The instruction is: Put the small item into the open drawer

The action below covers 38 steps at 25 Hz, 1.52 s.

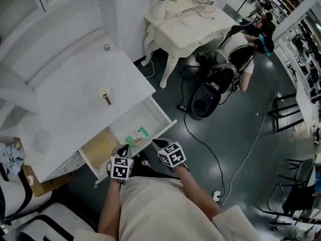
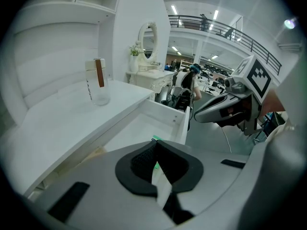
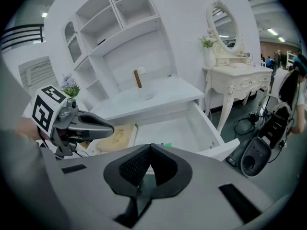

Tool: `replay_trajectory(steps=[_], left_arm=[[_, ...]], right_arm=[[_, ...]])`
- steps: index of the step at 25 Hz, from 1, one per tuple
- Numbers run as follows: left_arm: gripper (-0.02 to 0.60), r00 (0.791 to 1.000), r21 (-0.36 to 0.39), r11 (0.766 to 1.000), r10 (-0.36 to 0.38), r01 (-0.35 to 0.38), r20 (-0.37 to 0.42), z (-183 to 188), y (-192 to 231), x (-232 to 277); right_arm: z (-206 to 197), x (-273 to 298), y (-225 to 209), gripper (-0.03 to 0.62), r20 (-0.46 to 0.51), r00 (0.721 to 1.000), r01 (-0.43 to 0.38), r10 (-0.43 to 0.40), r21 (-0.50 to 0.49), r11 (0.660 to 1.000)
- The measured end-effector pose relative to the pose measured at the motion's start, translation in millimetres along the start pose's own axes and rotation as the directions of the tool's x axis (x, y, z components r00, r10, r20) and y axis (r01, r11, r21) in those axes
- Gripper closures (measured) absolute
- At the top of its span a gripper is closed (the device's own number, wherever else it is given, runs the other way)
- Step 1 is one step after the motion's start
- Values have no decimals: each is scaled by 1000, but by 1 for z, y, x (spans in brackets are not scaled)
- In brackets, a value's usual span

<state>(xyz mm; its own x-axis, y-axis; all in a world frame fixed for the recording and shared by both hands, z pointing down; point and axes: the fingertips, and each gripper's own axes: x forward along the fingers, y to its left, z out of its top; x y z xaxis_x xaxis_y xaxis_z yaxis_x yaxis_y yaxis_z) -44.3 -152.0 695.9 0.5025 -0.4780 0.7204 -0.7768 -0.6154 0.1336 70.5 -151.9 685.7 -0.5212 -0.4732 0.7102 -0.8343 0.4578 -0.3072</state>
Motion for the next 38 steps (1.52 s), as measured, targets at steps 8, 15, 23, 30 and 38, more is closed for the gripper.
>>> replay_trajectory(steps=[8,15,23,30,38], left_arm=[[565,1000,-27,1000,1,-1,6,-6,4,0],[565,1000,-23,1000,8,-8,16,-2,8,-9],[565,1000,-34,999,11,-10,23,-2,10,-11],[565,1000,-36,999,12,-11,17,-3,9,-10],[565,1000,-45,999,20,-19,14,-6,9,-8]], right_arm=[[1,-1,1,569,-1,1000,1,-1,-8,1000],[2,1,5,569,-3,1000,-5,5,-16,1000],[2,4,8,569,-12,1000,-11,11,-27,1000],[1,4,7,569,-17,1000,-15,14,-36,999],[-1,5,5,569,-21,1000,-19,18,-43,999]])
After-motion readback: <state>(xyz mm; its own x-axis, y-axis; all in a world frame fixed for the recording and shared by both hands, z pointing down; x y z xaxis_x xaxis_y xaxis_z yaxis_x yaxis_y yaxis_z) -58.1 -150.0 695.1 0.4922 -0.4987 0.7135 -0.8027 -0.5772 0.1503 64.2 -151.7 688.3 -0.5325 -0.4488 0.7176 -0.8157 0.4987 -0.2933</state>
